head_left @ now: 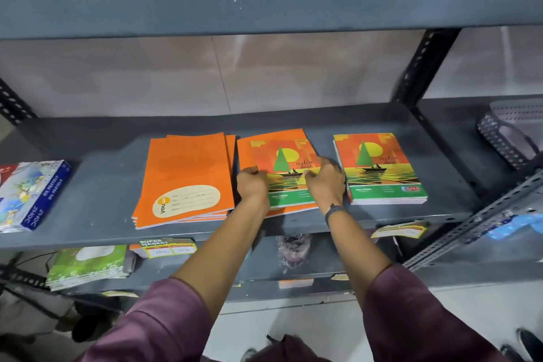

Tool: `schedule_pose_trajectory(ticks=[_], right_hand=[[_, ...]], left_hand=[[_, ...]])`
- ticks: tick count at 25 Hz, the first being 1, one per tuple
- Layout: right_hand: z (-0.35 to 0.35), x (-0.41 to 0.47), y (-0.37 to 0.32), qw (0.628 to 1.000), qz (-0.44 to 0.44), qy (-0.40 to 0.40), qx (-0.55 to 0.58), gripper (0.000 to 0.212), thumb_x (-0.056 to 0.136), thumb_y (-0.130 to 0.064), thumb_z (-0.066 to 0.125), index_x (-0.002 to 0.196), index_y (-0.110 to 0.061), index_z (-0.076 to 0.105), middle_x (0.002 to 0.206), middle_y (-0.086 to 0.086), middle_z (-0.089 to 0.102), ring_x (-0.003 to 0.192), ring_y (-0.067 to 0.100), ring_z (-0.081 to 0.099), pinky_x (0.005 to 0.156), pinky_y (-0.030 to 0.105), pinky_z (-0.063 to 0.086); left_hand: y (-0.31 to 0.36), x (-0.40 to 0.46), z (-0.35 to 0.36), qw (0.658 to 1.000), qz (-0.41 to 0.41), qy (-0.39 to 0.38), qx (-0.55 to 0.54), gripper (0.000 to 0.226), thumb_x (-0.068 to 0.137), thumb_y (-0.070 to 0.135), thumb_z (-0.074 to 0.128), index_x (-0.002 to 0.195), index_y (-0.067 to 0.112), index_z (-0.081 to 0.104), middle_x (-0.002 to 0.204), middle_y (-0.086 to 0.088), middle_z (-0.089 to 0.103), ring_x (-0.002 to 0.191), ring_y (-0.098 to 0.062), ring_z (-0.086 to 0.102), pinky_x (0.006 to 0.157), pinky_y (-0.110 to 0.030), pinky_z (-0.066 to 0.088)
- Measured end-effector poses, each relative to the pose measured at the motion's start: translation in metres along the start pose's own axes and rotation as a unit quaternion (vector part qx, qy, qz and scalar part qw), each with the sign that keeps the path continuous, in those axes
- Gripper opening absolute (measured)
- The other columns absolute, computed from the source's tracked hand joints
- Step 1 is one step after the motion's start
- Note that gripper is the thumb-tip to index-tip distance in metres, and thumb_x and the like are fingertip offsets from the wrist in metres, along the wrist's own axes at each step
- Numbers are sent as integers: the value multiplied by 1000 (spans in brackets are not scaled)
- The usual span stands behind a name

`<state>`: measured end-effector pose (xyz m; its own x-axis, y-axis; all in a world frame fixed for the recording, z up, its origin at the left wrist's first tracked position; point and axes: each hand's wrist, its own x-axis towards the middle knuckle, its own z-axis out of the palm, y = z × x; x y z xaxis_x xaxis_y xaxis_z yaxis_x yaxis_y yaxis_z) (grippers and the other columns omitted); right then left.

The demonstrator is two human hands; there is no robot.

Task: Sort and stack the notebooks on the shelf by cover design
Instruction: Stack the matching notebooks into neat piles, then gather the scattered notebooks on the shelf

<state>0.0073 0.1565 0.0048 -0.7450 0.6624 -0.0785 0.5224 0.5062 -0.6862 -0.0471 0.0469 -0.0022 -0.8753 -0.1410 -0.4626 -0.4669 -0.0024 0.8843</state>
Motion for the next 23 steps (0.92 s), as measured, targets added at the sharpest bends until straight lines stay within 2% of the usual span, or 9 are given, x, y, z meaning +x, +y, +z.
schedule_pose_trajectory(ticks=[2, 5, 7, 10, 14, 16, 19, 21, 23], right_hand=[[-12, 4, 3, 999, 10, 23, 20, 42, 91, -18, 57, 133, -19, 54, 132, 12, 59, 123, 37, 50, 102, 42, 45], [-41, 14, 19, 995, 19, 92, 44, 42, 90, -17, 60, 132, -16, 56, 135, 12, 57, 127, 34, 49, 103, 43, 46], [-65, 24, 36, 991, 29, 130, 27, 43, 88, -16, 60, 131, -16, 56, 130, 14, 61, 121, 34, 55, 101, 45, 47], [-91, 33, 66, 984, 63, 164, 2, 42, 85, -13, 57, 127, -17, 60, 122, 17, 65, 115, 38, 57, 98, 48, 49], [-102, 39, 95, 987, 77, 137, -24, 41, 86, -13, 56, 127, -16, 60, 126, 16, 62, 120, 39, 53, 101, 47, 42], [-102, 41, 98, 986, 69, 141, -47, 40, 86, -11, 56, 126, -14, 59, 127, 17, 59, 122, 38, 48, 101, 47, 38], [-93, 38, 81, 981, -6, 174, -82, 42, 87, -9, 55, 128, -14, 57, 132, 13, 56, 123, 35, 46, 99, 44, 37], [-75, 32, 59, 984, -93, 142, -62, 41, 88, -10, 55, 128, -12, 58, 132, 10, 58, 124, 32, 46, 104, 40, 37], [-48, 18, 37, 985, -153, 74, -8, 39, 89, -10, 54, 127, -11, 60, 129, 11, 60, 125, 31, 46, 107, 36, 36]], left_hand=[[6, -6, 14, 999, 33, 0, 6, 23, 86, 2, 55, 107, -4, 60, 116, -21, 64, 94, -23, 56, 81, -28, 41], [6, -20, 48, 995, 84, -35, 31, 25, 88, 5, 53, 110, -5, 60, 117, -20, 64, 104, -29, 58, 90, -32, 44], [0, -35, 74, 987, 124, -72, 71, 22, 89, 5, 51, 105, -4, 63, 111, -20, 67, 93, -26, 59, 79, -29, 43], [-10, -53, 106, 958, 185, -123, 183, 18, 88, 8, 51, 92, 0, 67, 99, -20, 71, 88, -31, 63, 67, -26, 35], [-17, -60, 117, 909, 219, -173, 310, 19, 85, 12, 52, 91, 5, 69, 99, -18, 70, 93, -33, 64, 65, -29, 41], [-18, -59, 107, 886, 256, -130, 363, 22, 85, 18, 52, 99, 12, 68, 109, -17, 63, 99, -35, 61, 70, -34, 45], [-16, -44, 71, 863, 285, 41, 416, 27, 84, 28, 52, 108, 17, 62, 118, -14, 56, 112, -35, 50, 87, -42, 40], [-15, -30, 43, 870, 221, 108, 428, 41, 83, 36, 50, 121, 20, 52, 132, -14, 49, 125, -34, 38, 99, -49, 30], [-16, -21, 22, 886, 140, 99, 431, 58, 85, 39, 46, 138, 21, 31, 146, -16, 34, 135, -36, 26, 107, -52, 23]])
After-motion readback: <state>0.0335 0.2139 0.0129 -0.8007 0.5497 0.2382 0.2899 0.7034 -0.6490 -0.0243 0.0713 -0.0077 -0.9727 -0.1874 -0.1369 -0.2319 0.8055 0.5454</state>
